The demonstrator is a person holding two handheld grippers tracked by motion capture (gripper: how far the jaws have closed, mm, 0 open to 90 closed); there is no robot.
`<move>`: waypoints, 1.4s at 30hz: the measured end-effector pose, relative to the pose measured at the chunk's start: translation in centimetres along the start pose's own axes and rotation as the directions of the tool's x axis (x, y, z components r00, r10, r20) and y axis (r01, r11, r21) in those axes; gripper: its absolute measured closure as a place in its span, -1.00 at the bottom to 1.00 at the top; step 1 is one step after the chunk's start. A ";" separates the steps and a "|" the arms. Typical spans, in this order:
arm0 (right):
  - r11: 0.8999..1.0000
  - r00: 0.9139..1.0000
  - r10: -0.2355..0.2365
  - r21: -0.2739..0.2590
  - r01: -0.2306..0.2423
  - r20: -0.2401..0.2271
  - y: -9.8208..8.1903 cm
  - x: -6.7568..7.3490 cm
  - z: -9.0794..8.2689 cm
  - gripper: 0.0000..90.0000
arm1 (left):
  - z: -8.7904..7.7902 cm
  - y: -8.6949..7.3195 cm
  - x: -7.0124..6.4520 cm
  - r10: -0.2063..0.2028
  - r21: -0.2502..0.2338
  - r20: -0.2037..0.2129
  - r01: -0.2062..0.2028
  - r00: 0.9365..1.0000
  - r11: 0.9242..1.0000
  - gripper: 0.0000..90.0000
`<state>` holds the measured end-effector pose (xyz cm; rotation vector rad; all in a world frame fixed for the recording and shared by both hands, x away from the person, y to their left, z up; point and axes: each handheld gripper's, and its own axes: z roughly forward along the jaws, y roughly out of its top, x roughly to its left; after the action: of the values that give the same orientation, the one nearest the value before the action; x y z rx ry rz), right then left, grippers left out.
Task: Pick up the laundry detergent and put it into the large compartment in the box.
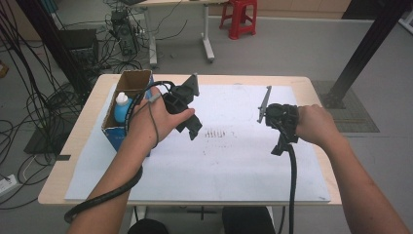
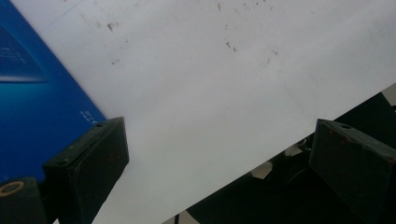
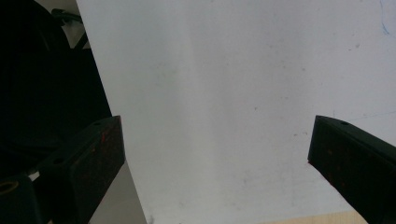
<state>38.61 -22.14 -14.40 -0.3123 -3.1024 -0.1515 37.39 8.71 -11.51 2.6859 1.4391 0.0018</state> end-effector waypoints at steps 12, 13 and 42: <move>1.000 1.000 0.012 0.005 -0.012 0.009 -0.6 0.1 -0.4 -0.92 | 1.2 0.4 0.0 -0.004 0.011 0.005 0.004 1.000 1.000 -0.89; 1.000 1.000 0.013 0.004 -0.013 0.007 -0.6 0.1 -0.4 -0.92 | 1.2 0.4 0.0 -0.007 0.010 0.005 0.007 1.000 1.000 -0.89; 1.000 1.000 0.011 -0.003 -0.011 -0.001 -0.5 -0.2 -0.3 -0.92 | 1.5 0.8 0.1 -0.011 0.011 0.006 0.011 1.000 1.000 -0.89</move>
<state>38.66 -22.72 -14.13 -0.3287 -3.0995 -0.1558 38.19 8.25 -12.93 2.6848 1.4560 -0.0151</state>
